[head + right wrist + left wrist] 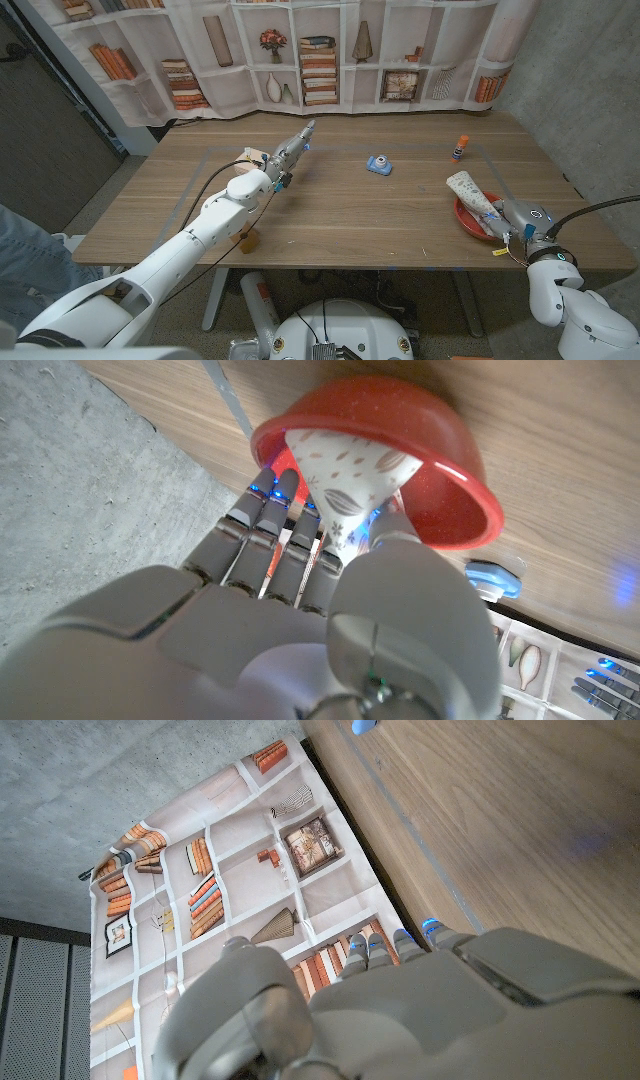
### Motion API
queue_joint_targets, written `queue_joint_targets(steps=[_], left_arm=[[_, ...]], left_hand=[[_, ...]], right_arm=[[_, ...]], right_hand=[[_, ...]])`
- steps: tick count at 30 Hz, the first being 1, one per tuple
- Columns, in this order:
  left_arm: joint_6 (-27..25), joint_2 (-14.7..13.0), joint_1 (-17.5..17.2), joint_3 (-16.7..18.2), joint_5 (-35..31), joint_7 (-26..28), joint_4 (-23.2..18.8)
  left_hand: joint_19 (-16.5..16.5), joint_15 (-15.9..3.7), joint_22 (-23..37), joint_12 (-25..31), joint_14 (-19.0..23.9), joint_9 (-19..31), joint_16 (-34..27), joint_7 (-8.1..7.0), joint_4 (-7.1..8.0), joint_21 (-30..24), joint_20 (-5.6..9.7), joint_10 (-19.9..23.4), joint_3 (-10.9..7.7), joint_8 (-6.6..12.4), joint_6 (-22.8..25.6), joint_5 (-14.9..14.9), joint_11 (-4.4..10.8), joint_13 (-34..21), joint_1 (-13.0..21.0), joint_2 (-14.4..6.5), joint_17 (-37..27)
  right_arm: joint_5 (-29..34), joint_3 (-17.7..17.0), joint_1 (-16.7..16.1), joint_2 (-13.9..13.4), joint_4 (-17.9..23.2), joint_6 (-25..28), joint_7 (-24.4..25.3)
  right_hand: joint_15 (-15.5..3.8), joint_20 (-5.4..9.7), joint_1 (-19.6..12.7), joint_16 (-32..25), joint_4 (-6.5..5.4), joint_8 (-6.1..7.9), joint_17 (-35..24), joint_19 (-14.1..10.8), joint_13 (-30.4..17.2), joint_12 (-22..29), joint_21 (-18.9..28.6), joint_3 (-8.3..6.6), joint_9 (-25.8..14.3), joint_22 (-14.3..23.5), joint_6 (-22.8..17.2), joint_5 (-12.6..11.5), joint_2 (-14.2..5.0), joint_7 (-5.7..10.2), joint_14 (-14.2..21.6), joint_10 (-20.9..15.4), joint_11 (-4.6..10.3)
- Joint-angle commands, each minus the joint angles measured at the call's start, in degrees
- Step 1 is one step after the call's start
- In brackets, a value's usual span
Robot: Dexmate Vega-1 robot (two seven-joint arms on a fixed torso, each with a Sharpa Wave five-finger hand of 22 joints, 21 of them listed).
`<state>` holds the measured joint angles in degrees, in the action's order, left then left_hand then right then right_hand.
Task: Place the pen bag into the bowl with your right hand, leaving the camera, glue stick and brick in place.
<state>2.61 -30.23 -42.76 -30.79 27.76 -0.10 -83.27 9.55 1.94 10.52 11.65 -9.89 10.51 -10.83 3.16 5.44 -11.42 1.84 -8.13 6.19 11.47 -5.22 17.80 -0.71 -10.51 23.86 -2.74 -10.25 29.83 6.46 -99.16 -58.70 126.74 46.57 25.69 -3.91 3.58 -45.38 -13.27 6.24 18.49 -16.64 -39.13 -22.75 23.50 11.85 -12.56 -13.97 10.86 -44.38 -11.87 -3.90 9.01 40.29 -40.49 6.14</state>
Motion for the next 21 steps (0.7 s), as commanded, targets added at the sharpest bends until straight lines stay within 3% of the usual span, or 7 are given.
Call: queue_joint_targets(steps=[1,21], left_arm=[[0.71,-0.31,-0.7,0.51,0.4,-0.14,-0.09],[0.05,-1.11,-0.73,0.71,0.45,-0.31,-0.7]], left_hand=[[8.59,0.05,0.15,-0.05,-3.22,0.28,0.12,0.1,-0.02,-0.14,0.52,-0.31,0.32,-0.16,-0.39,-0.09,-0.06,-0.26,0.17,-0.59,-0.28],[8.6,0.08,0.15,0.01,-3.18,0.28,0.09,0.07,-0.03,-0.19,0.49,-0.22,0.47,-0.13,-0.34,-0.1,-0.06,-0.26,0.28,-0.73,-0.28]], right_arm=[[0.27,0.9,-0.39,-1.79,2.01,1.92,1.02],[-2.28,2.49,1.22,-3.51,3.35,5.04,-0.18]], right_hand=[[-6.21,-0.28,0.12,0.36,0.08,-0.44,-0.05,0.19,-0.24,-0.39,-0.09,0.43,-0.23,0.03,1.07,-0.42,0.53,0.23,-0.74,0.64,0.23],[-4.8,-2.1,2.86,0.91,-0.59,-4.48,-0.25,1.57,-0.48,-2.01,-0.32,2.53,0.67,0.03,8.78,-1.57,3.27,-1.65,-3.37,3.87,-0.82]])
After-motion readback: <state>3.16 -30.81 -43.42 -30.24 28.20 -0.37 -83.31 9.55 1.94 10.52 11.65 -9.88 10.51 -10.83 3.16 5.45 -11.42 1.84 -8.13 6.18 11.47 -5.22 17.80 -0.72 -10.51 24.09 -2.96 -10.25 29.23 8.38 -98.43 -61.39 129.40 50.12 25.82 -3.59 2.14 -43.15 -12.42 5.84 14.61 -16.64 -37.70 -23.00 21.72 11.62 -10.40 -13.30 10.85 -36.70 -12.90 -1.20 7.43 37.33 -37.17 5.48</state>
